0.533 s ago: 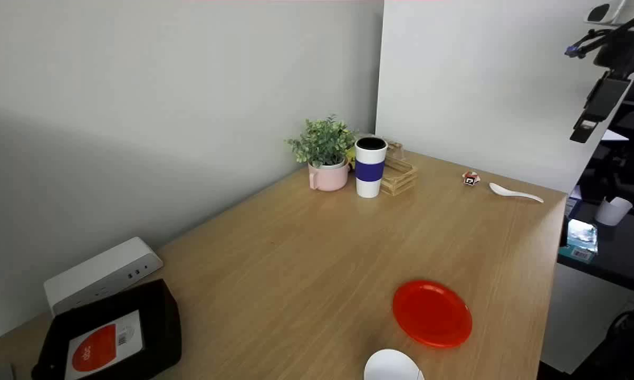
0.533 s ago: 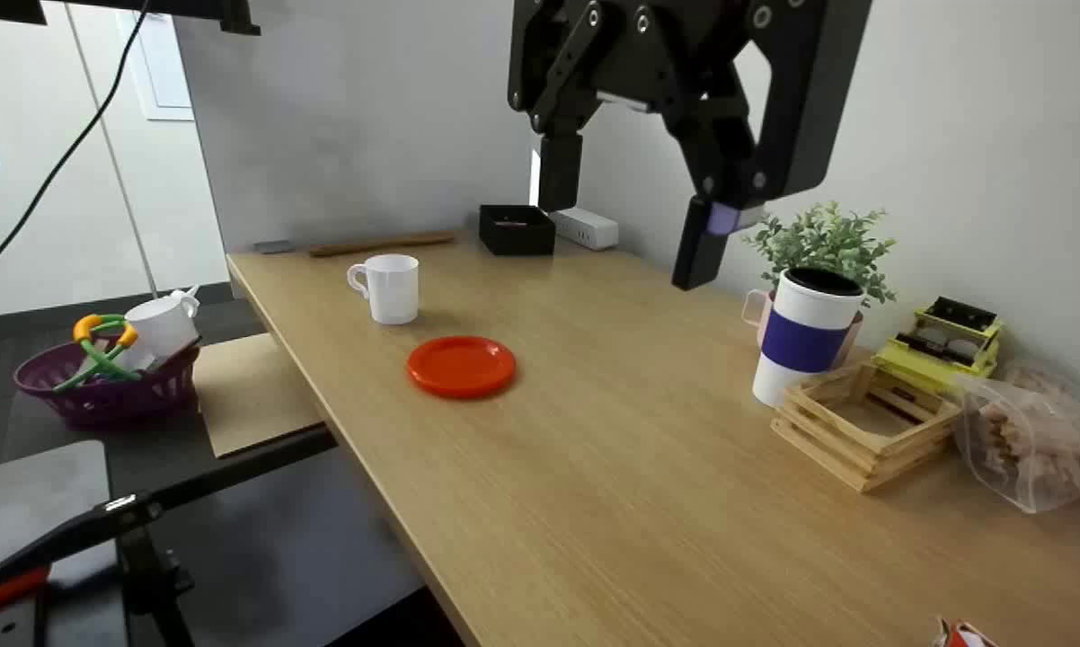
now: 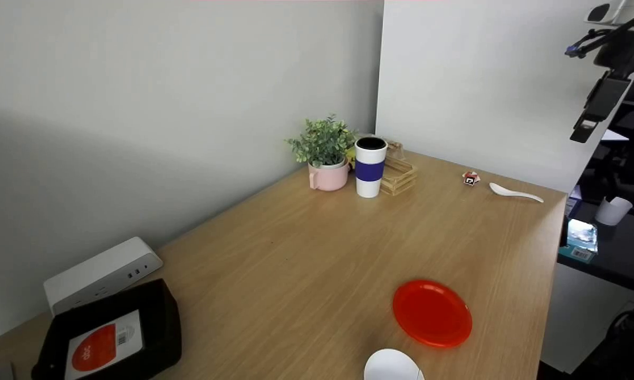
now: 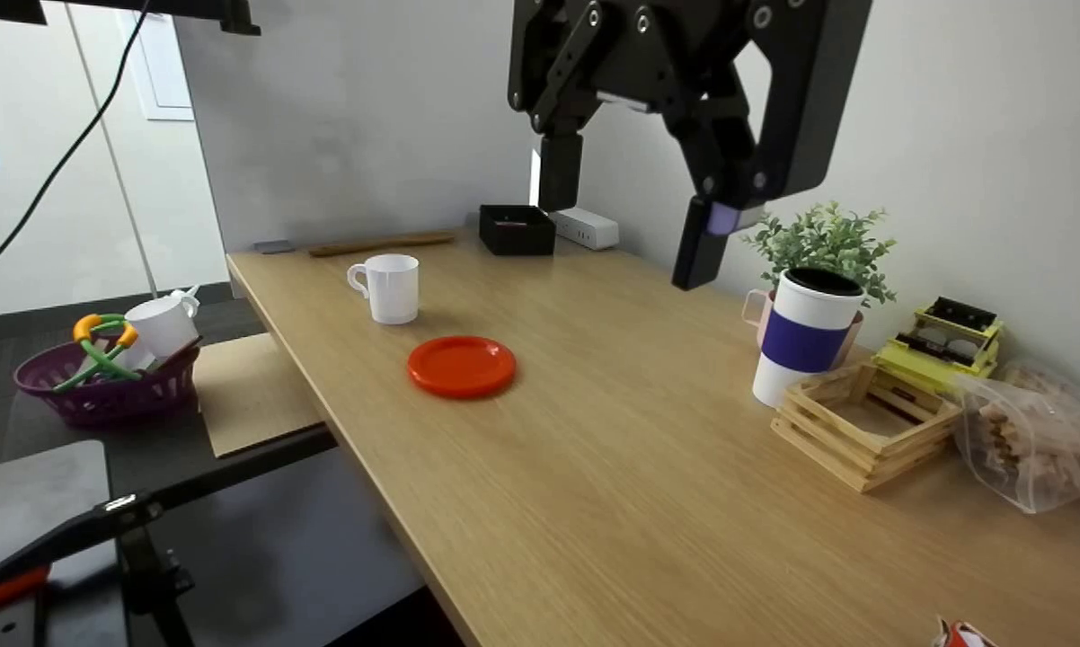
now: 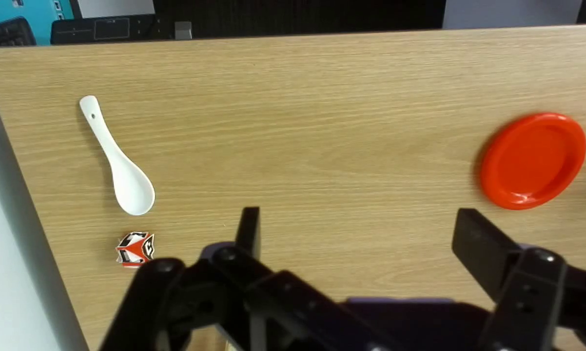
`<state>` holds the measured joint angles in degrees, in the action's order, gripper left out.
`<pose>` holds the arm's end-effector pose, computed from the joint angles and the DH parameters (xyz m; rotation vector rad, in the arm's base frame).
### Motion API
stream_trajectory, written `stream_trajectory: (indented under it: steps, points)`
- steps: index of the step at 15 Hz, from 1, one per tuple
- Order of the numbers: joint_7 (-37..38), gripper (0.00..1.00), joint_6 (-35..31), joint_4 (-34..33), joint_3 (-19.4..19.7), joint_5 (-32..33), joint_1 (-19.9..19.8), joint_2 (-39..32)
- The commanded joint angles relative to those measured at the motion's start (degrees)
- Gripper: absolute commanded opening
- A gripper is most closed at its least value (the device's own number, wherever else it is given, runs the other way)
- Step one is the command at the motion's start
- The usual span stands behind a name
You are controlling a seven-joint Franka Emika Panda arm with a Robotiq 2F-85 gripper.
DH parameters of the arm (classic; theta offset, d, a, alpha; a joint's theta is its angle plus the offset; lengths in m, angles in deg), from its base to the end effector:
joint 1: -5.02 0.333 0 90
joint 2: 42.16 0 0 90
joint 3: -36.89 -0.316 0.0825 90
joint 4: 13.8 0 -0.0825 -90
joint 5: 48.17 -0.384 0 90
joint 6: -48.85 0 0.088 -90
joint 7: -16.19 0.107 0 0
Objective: Put the white mug on top of the orange plate
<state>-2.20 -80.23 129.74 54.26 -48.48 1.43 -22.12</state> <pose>0.4054 -0.1556 0.4103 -3.0625 0.0536 -0.1732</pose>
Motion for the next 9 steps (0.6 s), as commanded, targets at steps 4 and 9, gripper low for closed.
stream_trajectory:
  steps: [4, 9]
  points:
    - [1.54, 1.00, 1.08, -1.36, -3.72, -0.37, -0.51, -0.65]
    - [5.60, 1.00, 2.95, -4.21, -9.33, -0.14, 1.39, -1.73]
